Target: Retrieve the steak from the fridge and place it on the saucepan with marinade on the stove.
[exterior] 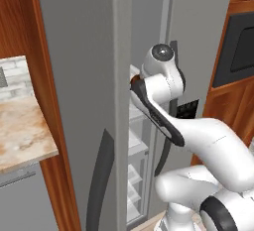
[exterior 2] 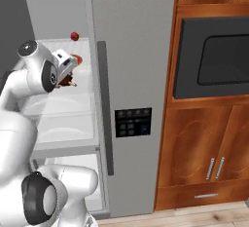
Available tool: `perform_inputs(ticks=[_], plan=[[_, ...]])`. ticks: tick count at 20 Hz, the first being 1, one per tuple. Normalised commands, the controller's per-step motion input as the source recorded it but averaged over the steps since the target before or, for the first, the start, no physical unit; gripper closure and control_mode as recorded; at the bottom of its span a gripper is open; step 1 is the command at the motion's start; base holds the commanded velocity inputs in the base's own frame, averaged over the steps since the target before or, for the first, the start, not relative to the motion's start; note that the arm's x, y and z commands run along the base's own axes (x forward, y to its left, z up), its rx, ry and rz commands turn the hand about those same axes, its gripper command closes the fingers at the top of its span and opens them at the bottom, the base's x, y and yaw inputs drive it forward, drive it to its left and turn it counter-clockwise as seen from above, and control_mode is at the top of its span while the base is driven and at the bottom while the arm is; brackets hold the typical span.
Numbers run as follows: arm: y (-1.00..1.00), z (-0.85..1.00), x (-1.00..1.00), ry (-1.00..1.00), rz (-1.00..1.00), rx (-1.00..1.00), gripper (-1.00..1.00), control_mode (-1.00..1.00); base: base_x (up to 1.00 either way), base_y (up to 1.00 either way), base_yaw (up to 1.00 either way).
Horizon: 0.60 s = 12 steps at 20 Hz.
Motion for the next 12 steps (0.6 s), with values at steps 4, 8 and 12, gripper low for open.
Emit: perform_inputs(ticks=[4, 8, 12], plan=[[-0.80, -0.59, -1.00, 0.02, -0.11, 0.00, 1.00, -1.00, 0.00, 0.00, 0.00], [-0.45, -0.27, -0.99, 0.08, -0.10, 0.00, 1.00, -1.00, 0.00, 0.00, 0.00], [-0.08, -0.01, -0.33, 0.00, -0.01, 0.00, 1.00, -1.00, 0.00, 0.00, 0.00]])
